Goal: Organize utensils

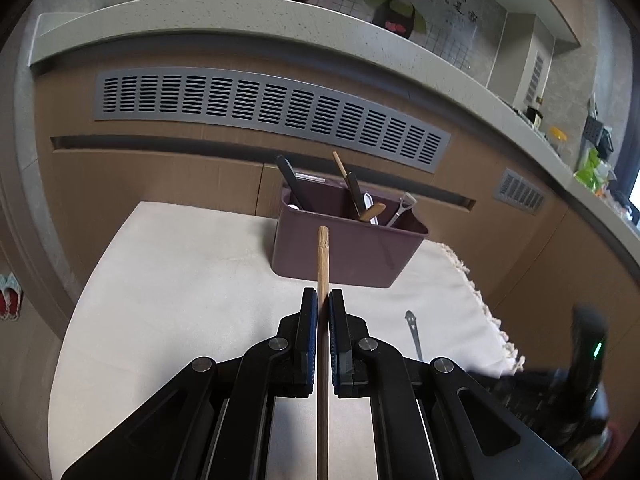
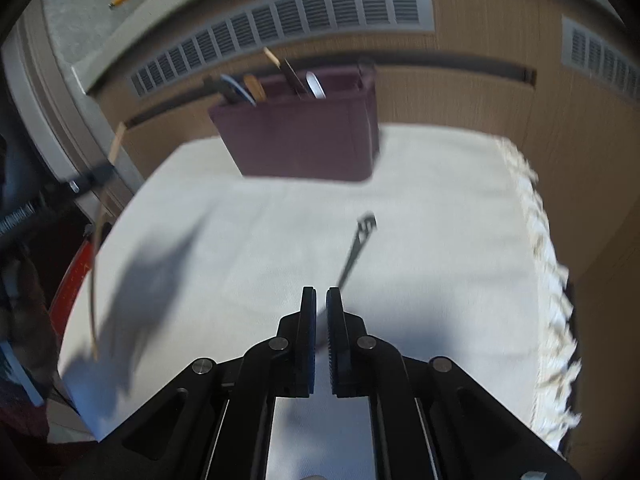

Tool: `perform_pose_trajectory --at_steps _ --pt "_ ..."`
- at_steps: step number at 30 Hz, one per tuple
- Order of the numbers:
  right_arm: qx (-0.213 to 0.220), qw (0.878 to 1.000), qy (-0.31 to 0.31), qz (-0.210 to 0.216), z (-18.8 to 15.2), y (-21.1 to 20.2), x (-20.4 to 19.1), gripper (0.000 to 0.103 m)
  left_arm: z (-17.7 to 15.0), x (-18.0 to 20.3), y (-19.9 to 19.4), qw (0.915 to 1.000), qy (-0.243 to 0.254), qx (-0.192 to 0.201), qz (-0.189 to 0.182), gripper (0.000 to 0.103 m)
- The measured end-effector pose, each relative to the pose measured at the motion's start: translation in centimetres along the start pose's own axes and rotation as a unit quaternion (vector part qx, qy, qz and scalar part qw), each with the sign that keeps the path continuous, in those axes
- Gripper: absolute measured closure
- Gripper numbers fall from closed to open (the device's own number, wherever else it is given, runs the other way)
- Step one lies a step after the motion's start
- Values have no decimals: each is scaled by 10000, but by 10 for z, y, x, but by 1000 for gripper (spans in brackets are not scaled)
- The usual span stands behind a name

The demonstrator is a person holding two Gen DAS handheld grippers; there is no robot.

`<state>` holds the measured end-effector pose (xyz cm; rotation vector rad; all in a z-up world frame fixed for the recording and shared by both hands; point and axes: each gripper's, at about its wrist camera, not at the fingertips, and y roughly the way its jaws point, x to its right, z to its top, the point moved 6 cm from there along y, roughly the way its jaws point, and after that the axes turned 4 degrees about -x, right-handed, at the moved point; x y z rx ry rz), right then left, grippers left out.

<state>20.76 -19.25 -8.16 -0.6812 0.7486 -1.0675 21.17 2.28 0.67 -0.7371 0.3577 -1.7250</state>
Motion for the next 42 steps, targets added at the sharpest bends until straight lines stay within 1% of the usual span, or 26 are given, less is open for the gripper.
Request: perform_pose_trajectory --at_steps 5,6,7,8,9,10,11,14,19,20,21,22,24,26,29,33,35,36,37,38,40,41,42 --pt "-460 9988 131 -98 -52 16 -1 90 -3 -8 5 9999 -115 -10 -110 97" --pt "-395 9990 117 -194 -57 18 -1 91 -4 -9 6 9998 -152 -24 -129 97" --pt "-182 9994 109 -287 -57 15 -2 88 -4 -12 8 9997 -196 -44 -150 97" --pt "-89 9987 123 -486 -56 16 -3 82 -5 -13 8 9996 -214 -47 -162 97" --pt "-150 9981 127 -580 -54 21 -4 81 -6 -14 7 9996 -224 -45 -164 97" --pt "-105 9978 113 -648 -50 23 -6 79 -7 -15 6 9996 -231 -42 -157 97" --pt "-121 9975 93 -687 -47 27 -7 75 -8 -18 6 9996 -245 -35 -145 97" --pt "-159 9959 -85 -886 -35 37 -13 68 -11 -28 7 9993 -345 -56 -140 97" --pt "-118 9932 74 -1153 -20 47 -12 66 -15 -45 12 9981 -596 -73 -101 97" --pt "-121 9933 138 -1137 -17 49 -10 67 -15 -47 10 9979 -633 -36 -93 97" --pt "-121 9932 180 -1141 -14 51 -8 71 -14 -49 9 9978 -653 9 -86 97" --pt "-124 9924 141 -1218 -11 52 -7 77 -12 -50 6 9977 -666 75 -80 97" --pt "-128 9926 15 -1205 -9 49 -7 77 -8 -49 0 9977 -641 215 -67 98" --pt "126 9920 -111 -1247 -4 36 -8 77 -4 -48 -6 9972 -638 391 -45 98" --pt "656 9873 -359 -1402 7 5 -11 78 3 -44 -12 9961 -658 583 -63 98" --pt "1317 9814 -430 -1331 26 -35 -14 79 11 -29 -23 9948 -555 843 -161 98" --pt "1548 9781 -468 -1311 37 -49 -15 81 15 -21 -25 9952 -447 863 -136 98" --pt "1628 9770 -491 -1284 43 -53 -16 81 16 -20 -25 9956 -429 822 -98 98" --pt "1642 9774 -511 -1233 47 -55 -17 85 17 -21 -22 9964 -441 717 -54 98" --pt "1621 9789 -513 -1132 52 -56 -17 99 17 -23 -16 9975 -459 546 -10 98" --pt "1510 9834 -444 -903 58 -52 -15 99 9 -28 5 9989 -454 -96 111 98" --pt "1456 9854 -415 -775 59 -50 -15 99 2 -33 19 9973 -555 -460 138 98" --pt "1417 9864 -435 -706 59 -48 -17 99 -5 -38 30 9951 -668 -721 119 97"
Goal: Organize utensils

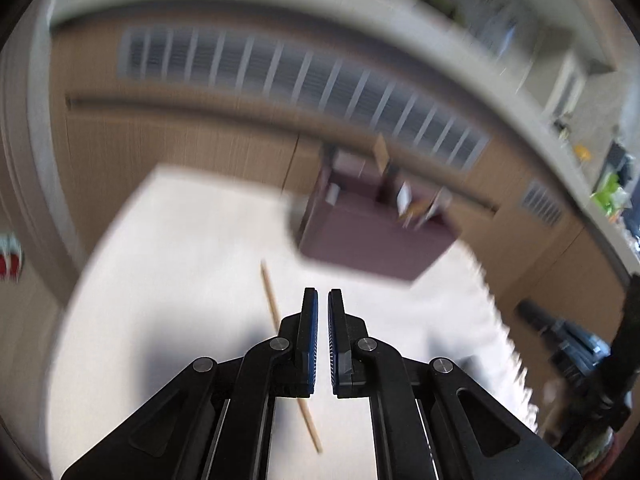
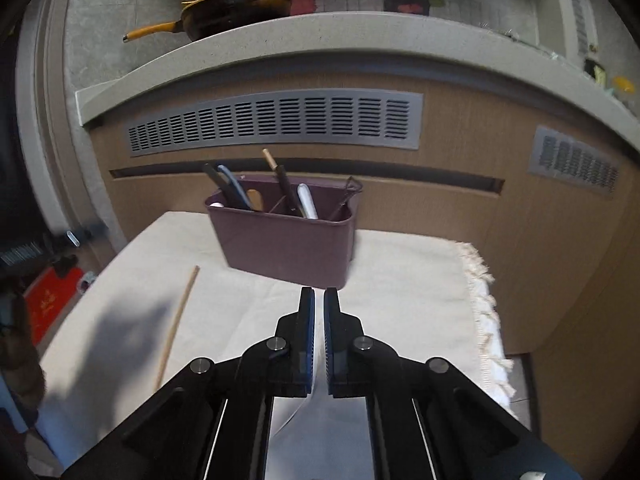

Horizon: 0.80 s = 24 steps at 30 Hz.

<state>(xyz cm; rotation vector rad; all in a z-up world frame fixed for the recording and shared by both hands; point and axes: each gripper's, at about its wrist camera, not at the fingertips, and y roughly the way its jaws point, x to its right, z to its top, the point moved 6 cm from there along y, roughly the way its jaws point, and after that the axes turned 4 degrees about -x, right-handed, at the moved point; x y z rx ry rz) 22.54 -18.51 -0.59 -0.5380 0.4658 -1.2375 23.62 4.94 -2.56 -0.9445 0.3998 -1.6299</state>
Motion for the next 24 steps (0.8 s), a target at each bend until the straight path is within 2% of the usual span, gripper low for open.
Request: perform_pose_trajectory --at_steps 3,7,10,11,14,15,19,20,21,24 --pt "-82 9998 -37 161 -1 8 -2 99 -16 -16 41 9965 -340 -748 147 93" --pt "-527 9957 62 765 -16 17 -3 97 -25 -21 81 9911 -354 -1160 547 83" --pt "-766 9951 271 565 -39 22 9 92 -26 -24 101 9881 -330 -1259 823 83" --pt "-848 9944 362 513 -47 23 14 91 -23 -22 104 9889 -284 -1158 884 83" --pt "-1243 9871 882 482 -82 24 32 89 -16 -17 114 9896 -208 -1155 827 83" --pt "-1376 9828 1106 532 -93 23 37 88 -15 -15 116 9900 -145 -1143 817 83" --pt "-1919 9528 2131 997 -138 27 46 84 -17 -3 121 9890 388 -1136 860 84" --pt "-1977 9494 2218 1019 -143 28 45 84 -19 -1 120 9887 474 -1139 851 84" --pt "-1915 9496 2274 990 -145 29 44 84 -21 -1 118 9883 562 -1149 830 84" --pt "-1816 9536 2253 833 -137 31 37 76 -26 -4 111 9886 595 -1192 709 84"
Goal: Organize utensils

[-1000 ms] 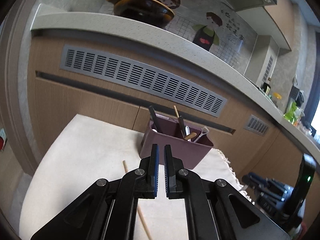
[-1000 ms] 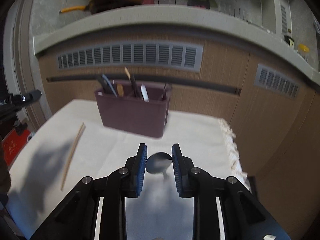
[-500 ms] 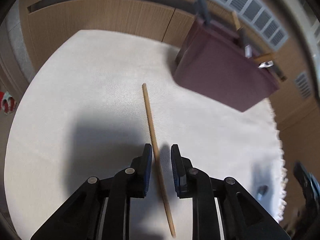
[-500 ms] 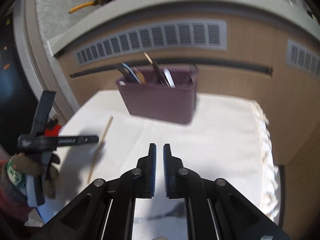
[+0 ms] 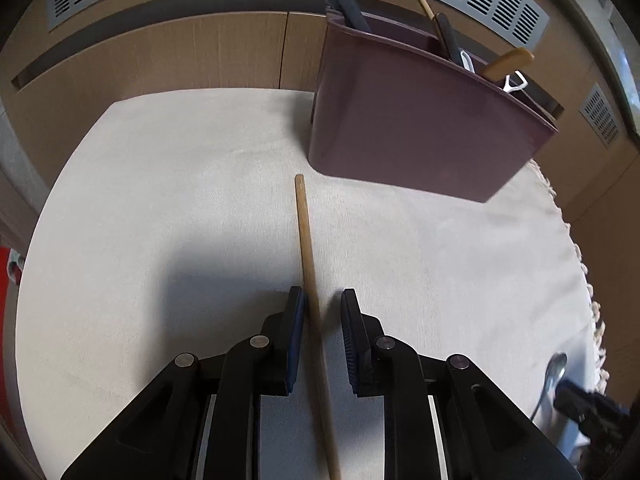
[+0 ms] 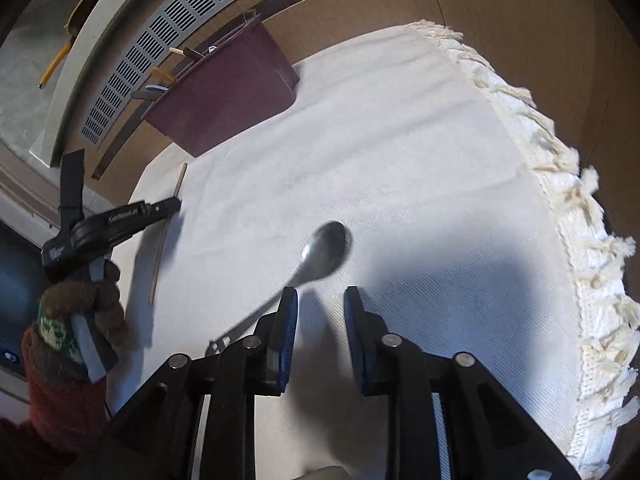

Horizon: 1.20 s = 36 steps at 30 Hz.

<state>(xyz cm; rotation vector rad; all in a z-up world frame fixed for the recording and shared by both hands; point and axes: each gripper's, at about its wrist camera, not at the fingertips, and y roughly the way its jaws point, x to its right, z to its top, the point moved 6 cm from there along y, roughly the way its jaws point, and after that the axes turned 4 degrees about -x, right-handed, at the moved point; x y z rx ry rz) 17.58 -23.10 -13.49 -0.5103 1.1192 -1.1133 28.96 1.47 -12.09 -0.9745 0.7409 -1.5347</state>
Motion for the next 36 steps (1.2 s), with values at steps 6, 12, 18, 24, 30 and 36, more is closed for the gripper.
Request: perform_pose_trajectory --at_steps 6,12,18,24,30,36 --pt "336 9941 -428 -935 29 24 -27 65 -18 -5 -11 9999 15 -12 -103 84" --pt "206 9744 -1204 -1887 29 43 -53 42 -20 -11 -13 9996 -142 -5 -264 84" --pt "321 9663 -1816 -1795 29 42 -63 77 -11 -9 -8 9994 -211 -115 -236 84" --pt "637 9641 -2150 -1419 41 30 -73 77 5 -4 2 9997 -148 -163 -67 83" --pt "1234 9585 -2361 -1018 57 -2 -92 77 35 -3 18 9984 -87 -490 -257 98" --pt "1640 9529 -2432 -770 68 -31 -104 77 26 -5 -7 9991 -200 18 -362 98"
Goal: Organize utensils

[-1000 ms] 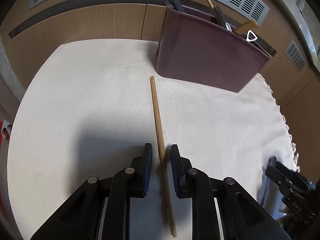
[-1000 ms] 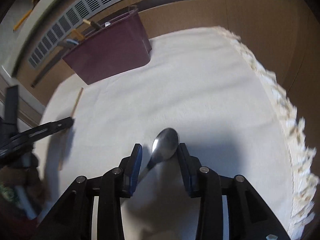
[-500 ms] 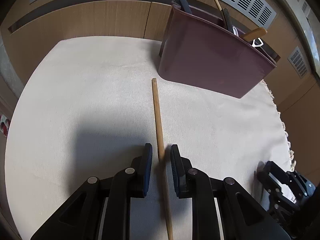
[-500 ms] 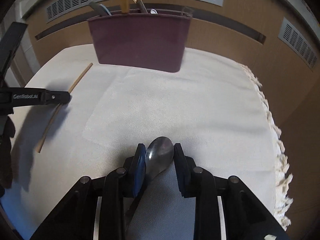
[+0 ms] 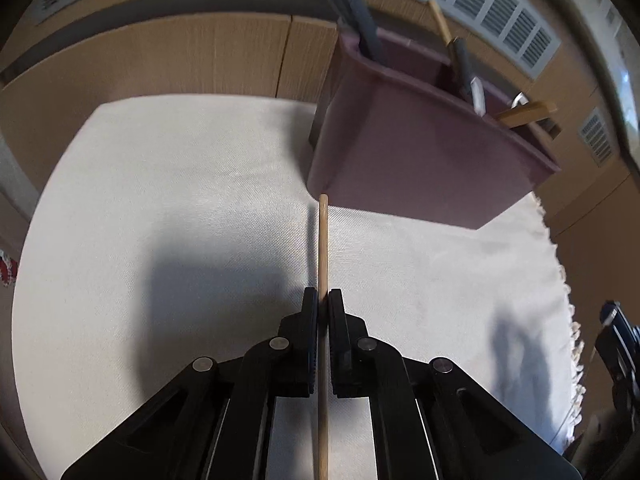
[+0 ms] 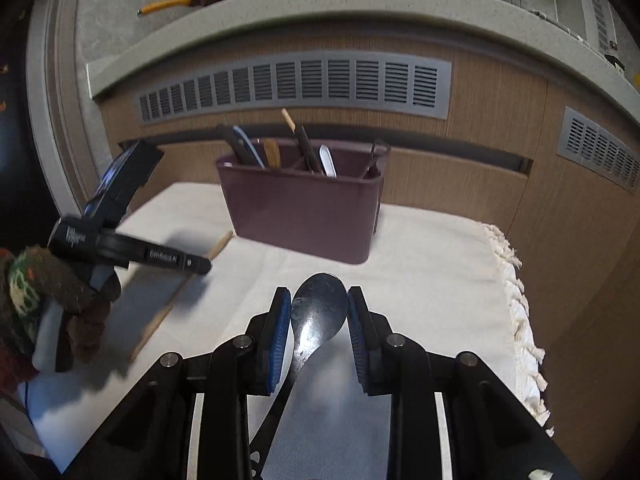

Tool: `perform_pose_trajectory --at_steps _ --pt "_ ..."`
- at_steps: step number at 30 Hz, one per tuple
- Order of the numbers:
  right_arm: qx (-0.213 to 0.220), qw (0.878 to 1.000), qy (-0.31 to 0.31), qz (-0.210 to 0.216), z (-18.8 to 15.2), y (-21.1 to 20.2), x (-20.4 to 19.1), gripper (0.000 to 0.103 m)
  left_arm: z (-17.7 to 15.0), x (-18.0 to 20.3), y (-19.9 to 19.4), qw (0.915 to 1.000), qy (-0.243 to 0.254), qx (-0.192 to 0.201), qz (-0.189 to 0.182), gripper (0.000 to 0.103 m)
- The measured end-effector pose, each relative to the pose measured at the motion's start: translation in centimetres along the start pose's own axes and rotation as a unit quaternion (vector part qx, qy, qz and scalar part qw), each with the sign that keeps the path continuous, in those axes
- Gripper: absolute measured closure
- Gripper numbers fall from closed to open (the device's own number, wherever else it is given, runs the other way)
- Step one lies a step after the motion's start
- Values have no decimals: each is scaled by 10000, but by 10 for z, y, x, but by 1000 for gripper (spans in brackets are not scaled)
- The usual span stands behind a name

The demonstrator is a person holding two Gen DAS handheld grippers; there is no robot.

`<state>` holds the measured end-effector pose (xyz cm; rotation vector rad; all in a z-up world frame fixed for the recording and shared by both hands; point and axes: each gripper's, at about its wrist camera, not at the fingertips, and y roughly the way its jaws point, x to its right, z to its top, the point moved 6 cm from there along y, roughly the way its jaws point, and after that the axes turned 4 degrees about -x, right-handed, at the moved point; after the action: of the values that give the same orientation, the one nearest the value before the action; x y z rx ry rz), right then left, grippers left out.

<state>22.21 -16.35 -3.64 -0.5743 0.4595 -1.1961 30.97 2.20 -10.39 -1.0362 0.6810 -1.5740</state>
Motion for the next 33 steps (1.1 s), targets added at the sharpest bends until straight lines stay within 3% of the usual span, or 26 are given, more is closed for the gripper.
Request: perform_pose_trajectory --at_steps 5,7,9,11,12,13,14,15,17,20,22,26,31,33 --pt "137 9995 113 242 7 -5 8 77 -13 8 -42 9966 -157 738 -317 98" --pt "169 9994 149 260 8 -6 8 77 -11 15 -63 9928 -171 1095 -462 98" --pt "274 9989 197 330 13 -11 8 77 6 30 -100 9829 -106 1679 -748 98" --pt "624 9973 142 372 30 -26 7 77 29 50 -147 9650 124 2454 -914 98" --pt "872 9957 43 325 43 -35 7 77 41 60 -173 9513 254 2915 -970 98" --pt "1198 9925 -92 228 61 -48 6 77 55 73 -202 9309 420 3480 -1027 98" --pt "1591 9870 -225 101 84 -63 6 77 62 81 -219 9166 546 3825 -1029 98" --pt "1890 9815 -296 -1 102 -75 6 77 72 91 -237 8971 728 4253 -946 98" --pt "2460 9686 -336 -157 144 -94 11 77 89 102 -248 8724 895 4737 -816 98" --pt "2905 9558 -327 -298 184 -89 22 77 109 101 -230 8524 824 5079 -927 98" --pt "2874 9570 -282 -286 198 -66 31 77 123 96 -206 8495 730 5140 -941 98" --pt "2569 9659 -183 -247 203 -10 43 77 146 78 -154 8622 473 4950 -967 98" --pt "2366 9709 -236 -292 190 31 49 77 151 75 -120 8534 416 5133 -808 98" --pt "2362 9703 -337 -406 186 40 48 77 152 76 -111 8536 402 5126 -830 98"
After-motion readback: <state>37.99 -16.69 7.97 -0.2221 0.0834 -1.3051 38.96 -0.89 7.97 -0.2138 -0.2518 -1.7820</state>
